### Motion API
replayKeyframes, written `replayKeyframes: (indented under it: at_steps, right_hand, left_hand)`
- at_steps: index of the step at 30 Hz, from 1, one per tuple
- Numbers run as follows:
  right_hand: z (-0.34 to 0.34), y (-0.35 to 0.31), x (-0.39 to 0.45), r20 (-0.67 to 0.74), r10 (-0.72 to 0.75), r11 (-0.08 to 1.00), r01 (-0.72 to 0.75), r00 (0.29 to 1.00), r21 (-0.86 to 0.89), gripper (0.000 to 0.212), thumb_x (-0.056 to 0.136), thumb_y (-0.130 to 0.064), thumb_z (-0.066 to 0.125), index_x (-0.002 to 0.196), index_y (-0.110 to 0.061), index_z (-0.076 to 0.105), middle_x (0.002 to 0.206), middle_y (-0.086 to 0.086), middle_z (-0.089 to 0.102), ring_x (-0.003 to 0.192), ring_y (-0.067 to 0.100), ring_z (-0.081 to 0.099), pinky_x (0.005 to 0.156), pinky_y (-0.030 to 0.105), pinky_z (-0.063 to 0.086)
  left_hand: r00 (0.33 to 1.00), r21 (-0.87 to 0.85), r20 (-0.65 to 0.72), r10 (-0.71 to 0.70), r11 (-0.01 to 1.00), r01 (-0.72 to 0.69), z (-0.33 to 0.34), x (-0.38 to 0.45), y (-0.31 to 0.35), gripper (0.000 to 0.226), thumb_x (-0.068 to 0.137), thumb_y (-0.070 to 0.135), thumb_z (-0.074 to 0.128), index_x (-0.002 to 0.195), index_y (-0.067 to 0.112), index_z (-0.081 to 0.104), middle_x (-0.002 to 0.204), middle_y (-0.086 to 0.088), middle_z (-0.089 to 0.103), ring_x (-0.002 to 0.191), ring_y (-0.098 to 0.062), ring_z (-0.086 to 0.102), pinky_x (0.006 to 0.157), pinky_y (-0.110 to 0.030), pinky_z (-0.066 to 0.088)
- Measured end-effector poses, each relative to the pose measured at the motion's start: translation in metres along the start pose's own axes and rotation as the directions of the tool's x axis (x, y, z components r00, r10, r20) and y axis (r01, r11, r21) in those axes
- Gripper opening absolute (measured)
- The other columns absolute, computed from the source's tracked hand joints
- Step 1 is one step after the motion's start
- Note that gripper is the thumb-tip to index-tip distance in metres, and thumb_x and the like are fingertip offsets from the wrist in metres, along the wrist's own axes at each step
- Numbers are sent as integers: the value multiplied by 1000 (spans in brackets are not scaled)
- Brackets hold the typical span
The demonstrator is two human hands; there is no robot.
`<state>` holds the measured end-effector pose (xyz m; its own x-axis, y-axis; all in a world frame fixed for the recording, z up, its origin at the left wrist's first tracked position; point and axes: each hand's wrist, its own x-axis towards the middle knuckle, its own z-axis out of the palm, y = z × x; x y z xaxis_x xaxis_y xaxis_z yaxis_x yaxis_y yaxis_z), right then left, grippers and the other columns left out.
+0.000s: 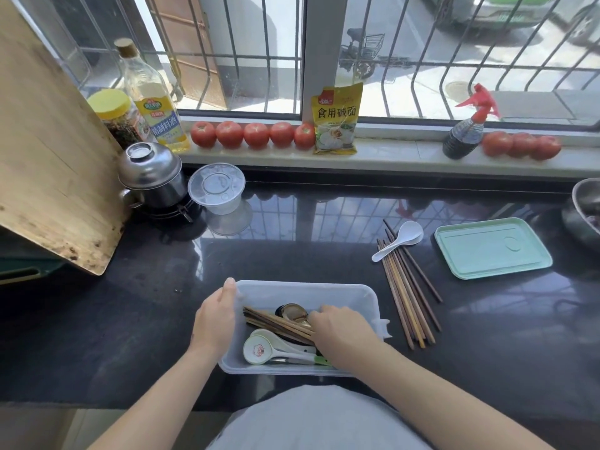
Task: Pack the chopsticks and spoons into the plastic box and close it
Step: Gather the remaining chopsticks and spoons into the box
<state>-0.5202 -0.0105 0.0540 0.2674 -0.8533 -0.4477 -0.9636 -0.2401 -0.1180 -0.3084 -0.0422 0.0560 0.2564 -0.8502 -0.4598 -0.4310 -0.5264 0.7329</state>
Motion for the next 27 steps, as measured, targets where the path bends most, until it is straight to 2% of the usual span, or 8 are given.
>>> replayKeyframes:
  at_steps: [2, 4, 6, 9, 11, 13, 19, 27]
  right_hand:
    - [-3, 8, -7, -214, 31, 987, 4, 976, 163, 17, 99, -26, 46, 92, -16, 58, 91, 3, 61, 76, 28, 54, 64, 38, 42]
    - [-13, 22, -19, -498, 144, 941, 37, 855, 336, 17, 97, -26, 52, 84, -19, 61, 80, -5, 60, 73, 19, 55, 65, 34, 44]
    - [-18, 50, -26, -572, 383, 840, -15, 725, 543, 14, 94, -21, 57, 81, -19, 62, 77, -9, 60, 71, 13, 55, 66, 31, 44]
    - [5, 102, -16, -325, 624, 690, -307, 710, 656, 8, 94, -22, 59, 88, -19, 63, 90, -2, 64, 84, 22, 60, 75, 37, 47]
    - [31, 125, -9, -129, 671, 662, -511, 730, 548, 12, 95, -30, 59, 99, -18, 61, 105, 5, 64, 97, 30, 61, 82, 39, 48]
    - [50, 134, -6, -36, 684, 668, -606, 728, 431, 21, 95, -35, 60, 104, -15, 58, 111, 8, 62, 103, 35, 62, 85, 42, 50]
    - [67, 126, -4, -91, 694, 700, -640, 714, 316, 19, 100, -30, 56, 102, -11, 61, 105, 10, 68, 98, 33, 67, 74, 38, 50]
    - [63, 111, -17, 65, 594, 783, -595, 802, 184, 7, 94, -16, 54, 97, -16, 59, 100, 4, 65, 93, 26, 64, 68, 33, 46]
  left_hand:
    - [1000, -11, -3, 0, 1000, 0, 0, 0, -1, 44, 110, 48, 32, 77, 30, 56, 83, 12, 56, 83, -13, 50, 83, -36, 33]
    - [1000, -5, -9, -1, 1000, 1, 0, 1, -2, 44, 110, 48, 32, 78, 29, 57, 84, 12, 57, 79, -6, 49, 83, -36, 33]
    - [1000, 4, -3, 1, 1000, -1, 1, 3, -4, 49, 110, 48, 32, 83, 21, 63, 86, 9, 60, 82, -10, 53, 82, -37, 34]
    - [1000, 2, -6, 9, 1000, -9, 2, 4, -5, 54, 110, 47, 32, 92, 9, 65, 85, 7, 60, 91, -22, 53, 79, -38, 35]
    - [1000, 2, -1, 12, 1000, -12, 2, 4, -4, 48, 110, 47, 32, 84, 20, 61, 84, 11, 57, 92, -20, 51, 82, -36, 34]
    - [1000, -2, 2, 14, 1000, -14, 2, 4, -3, 44, 110, 47, 32, 78, 28, 56, 84, 13, 56, 93, -20, 50, 84, -35, 33]
    - [1000, -13, 0, 8, 1000, -8, 3, 2, -2, 42, 110, 47, 33, 76, 33, 53, 85, 15, 54, 100, -23, 50, 87, -35, 33]
    - [1000, -12, -3, 26, 1000, -26, 2, 2, -2, 40, 110, 47, 33, 77, 35, 53, 86, 16, 53, 102, -23, 50, 88, -36, 33]
